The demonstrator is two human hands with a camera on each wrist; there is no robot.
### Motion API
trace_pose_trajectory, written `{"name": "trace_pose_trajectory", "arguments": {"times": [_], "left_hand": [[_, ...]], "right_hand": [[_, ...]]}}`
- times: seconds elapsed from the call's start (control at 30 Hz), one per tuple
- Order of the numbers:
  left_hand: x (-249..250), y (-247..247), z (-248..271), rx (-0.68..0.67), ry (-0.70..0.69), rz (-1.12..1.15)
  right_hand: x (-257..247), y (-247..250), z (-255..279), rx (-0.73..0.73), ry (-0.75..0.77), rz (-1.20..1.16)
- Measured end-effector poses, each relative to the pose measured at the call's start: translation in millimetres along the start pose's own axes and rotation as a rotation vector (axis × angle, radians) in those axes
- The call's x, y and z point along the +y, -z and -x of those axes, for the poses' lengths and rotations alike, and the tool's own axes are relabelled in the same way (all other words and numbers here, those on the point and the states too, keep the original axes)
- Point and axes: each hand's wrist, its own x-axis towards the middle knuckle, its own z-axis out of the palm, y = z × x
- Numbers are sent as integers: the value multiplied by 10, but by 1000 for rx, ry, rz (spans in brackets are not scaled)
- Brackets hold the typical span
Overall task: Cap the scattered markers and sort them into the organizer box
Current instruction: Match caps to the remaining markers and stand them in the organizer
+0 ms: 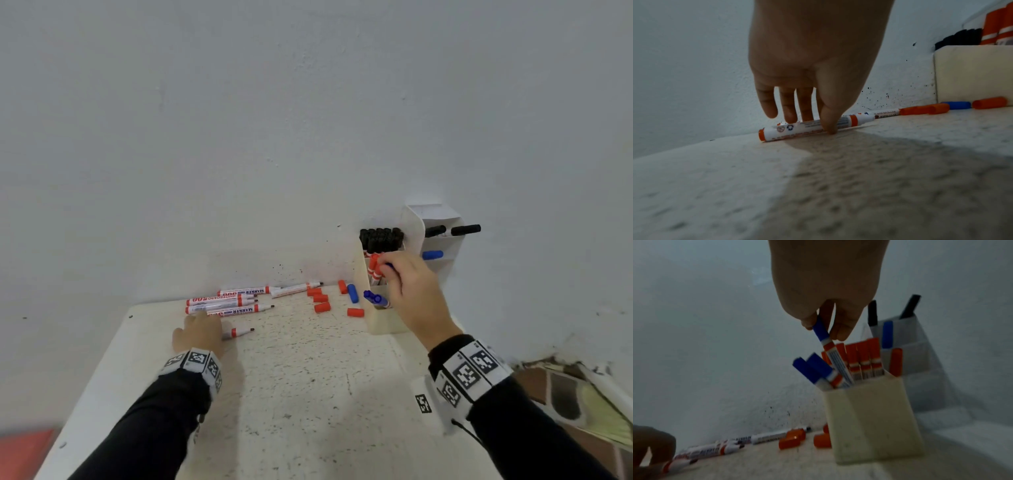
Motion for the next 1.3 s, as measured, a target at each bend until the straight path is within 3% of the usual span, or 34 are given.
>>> {"name": "trace_pose_trajectory", "arguments": {"times": [0.23,0.37,0.5,0.67,0.7,0.83,0.87,0.93,1.0,1.1,1.17,1.3], "left_hand": [[143,51,73,93,-89,109],[265,102,114,118,-123,201],[365,135,150,129,-164,271],[441,101,117,129,-199,425],[460,97,115,129,-201,479],[520,89,126,156,-232,630],[529,85,128,162,-239,642],[541,66,129,164,-247,646],[550,29,130,167,-253,649],[561,-32,148,160,-255,664],[565,-63,169,154,-256,656],[573,-66,219,130,-248,574]], "right_hand": [[83,-70,119,-103,-282,-48],[33,-100,33,-285,-380,2],[-11,-136,66,-285,-329,60],[4,-176,88,-388,-320,114],[0,-185,92,-358,-298,134],[-236,-202,66,44,-42,59],[-328,-228,55,55,5,1],[-506,-320,43,-90,-7,-143],[-589,-480,64,-339,-99,-207],[-560,-747,109,-673,-248,-104],[-493,-876,135,-851,-271,40],[-390,-986,172,-983,-231,248]]}}
